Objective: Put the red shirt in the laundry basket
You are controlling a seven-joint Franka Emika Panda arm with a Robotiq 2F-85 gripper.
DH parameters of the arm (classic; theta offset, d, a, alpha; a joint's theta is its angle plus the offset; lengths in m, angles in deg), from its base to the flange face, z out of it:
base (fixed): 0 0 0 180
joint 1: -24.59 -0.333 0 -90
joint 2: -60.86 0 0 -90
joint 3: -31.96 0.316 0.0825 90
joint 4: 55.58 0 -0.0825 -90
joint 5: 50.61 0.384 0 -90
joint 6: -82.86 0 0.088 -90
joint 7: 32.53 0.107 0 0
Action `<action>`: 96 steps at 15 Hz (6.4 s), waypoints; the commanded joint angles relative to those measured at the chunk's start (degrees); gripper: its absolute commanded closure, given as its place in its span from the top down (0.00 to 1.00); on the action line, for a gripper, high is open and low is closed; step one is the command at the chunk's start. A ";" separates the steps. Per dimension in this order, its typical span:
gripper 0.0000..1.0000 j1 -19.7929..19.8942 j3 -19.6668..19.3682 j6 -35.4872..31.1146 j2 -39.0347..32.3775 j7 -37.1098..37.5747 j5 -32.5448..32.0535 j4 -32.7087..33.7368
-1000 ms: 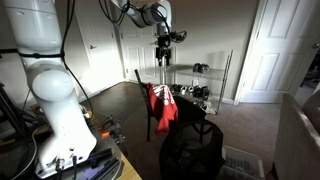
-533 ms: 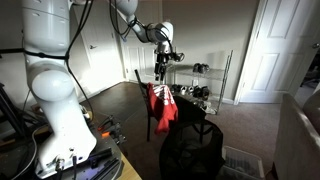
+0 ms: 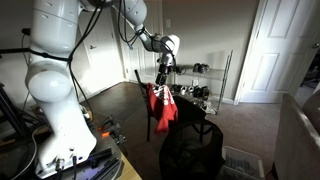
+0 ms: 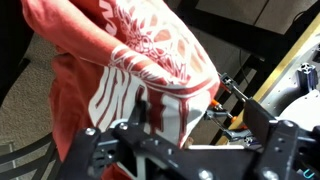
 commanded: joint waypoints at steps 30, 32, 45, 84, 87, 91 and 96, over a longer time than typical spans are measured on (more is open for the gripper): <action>0.31 0.30 2.05 0.53 2.82 -7.19 0.54 -0.60; 0.18 0.34 2.03 0.46 2.66 -7.25 0.45 -0.30; 0.00 0.48 2.11 -1.90 9.14 -7.40 0.58 -4.31; 0.01 0.14 0.88 -6.98 19.11 -6.18 0.37 -10.09; 0.01 0.01 -0.20 -8.39 25.11 -5.71 1.55 -13.98; 0.01 -0.27 -2.55 -8.60 30.97 -2.54 4.74 -16.58; 0.01 -0.05 -5.05 -10.33 30.69 9.94 4.39 -13.81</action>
